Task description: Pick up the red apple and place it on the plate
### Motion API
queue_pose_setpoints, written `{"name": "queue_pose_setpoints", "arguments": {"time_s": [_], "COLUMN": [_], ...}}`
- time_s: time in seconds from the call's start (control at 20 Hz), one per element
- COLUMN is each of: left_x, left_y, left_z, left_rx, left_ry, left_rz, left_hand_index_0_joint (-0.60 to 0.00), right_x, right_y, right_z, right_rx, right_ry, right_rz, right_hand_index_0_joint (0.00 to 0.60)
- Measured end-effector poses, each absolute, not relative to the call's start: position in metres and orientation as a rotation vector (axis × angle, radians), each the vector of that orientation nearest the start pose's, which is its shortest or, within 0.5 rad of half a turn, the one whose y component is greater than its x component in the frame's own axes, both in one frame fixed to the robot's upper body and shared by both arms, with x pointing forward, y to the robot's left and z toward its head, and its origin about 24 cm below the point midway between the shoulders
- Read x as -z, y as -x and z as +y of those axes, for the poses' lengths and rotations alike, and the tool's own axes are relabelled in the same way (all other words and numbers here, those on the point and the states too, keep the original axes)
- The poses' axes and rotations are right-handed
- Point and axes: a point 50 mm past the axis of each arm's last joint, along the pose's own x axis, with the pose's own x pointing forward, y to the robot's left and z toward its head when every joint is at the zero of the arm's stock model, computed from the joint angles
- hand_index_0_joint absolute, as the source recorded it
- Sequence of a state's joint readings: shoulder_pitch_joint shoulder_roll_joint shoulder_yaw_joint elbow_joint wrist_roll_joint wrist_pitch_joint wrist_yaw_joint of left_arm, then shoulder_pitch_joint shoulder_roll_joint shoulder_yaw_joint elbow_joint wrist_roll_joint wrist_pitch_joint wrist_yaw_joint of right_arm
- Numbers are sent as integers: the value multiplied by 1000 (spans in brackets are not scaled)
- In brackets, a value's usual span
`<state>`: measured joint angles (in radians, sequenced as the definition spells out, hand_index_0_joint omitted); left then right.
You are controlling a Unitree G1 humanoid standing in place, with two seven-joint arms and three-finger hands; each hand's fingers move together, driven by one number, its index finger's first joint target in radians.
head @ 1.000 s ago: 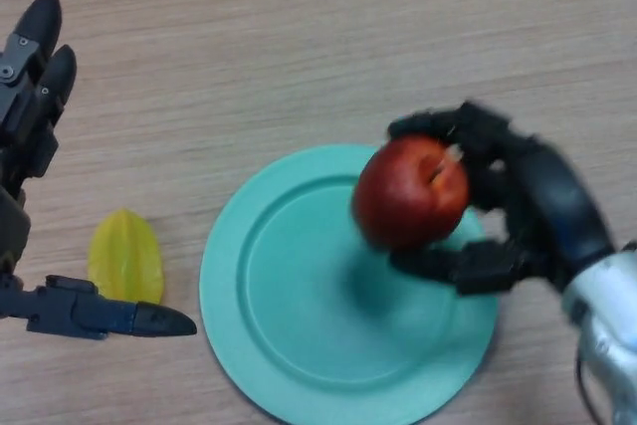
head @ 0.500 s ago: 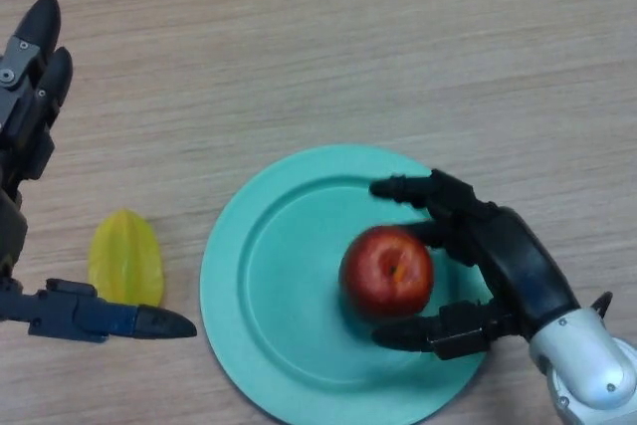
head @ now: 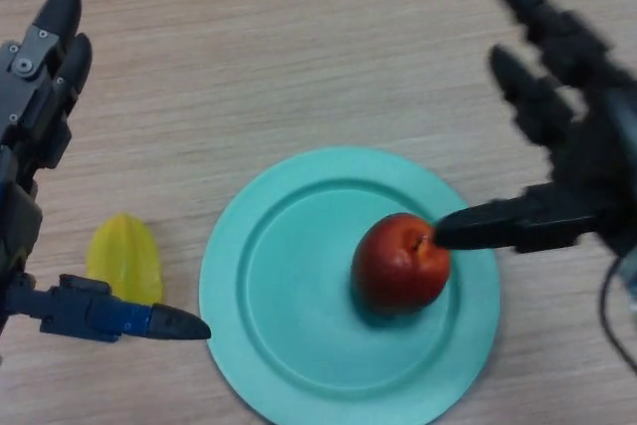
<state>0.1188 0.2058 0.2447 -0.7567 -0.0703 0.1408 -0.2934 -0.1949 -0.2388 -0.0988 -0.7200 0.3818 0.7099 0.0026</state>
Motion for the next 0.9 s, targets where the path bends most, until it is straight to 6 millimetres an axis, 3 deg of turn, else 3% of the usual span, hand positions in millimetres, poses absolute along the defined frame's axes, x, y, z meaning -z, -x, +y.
{"name": "queue_pose_setpoints", "arguments": {"time_s": [0.3,0.9], "left_x": [-181,-175], "left_y": [-194,-193], "left_z": [202,194], "left_rx": [110,154], "left_ry": [-311,-294], "left_rz": [-477,-453], "left_hand_index_0_joint": [0,0], "right_x": [-166,-173], "right_y": [-216,-210], "right_z": [-195,-199], "right_rx": [-158,-164], "right_ry": [12,59], "right_rz": [-152,-224], "right_hand_index_0_joint": [0,0]}}
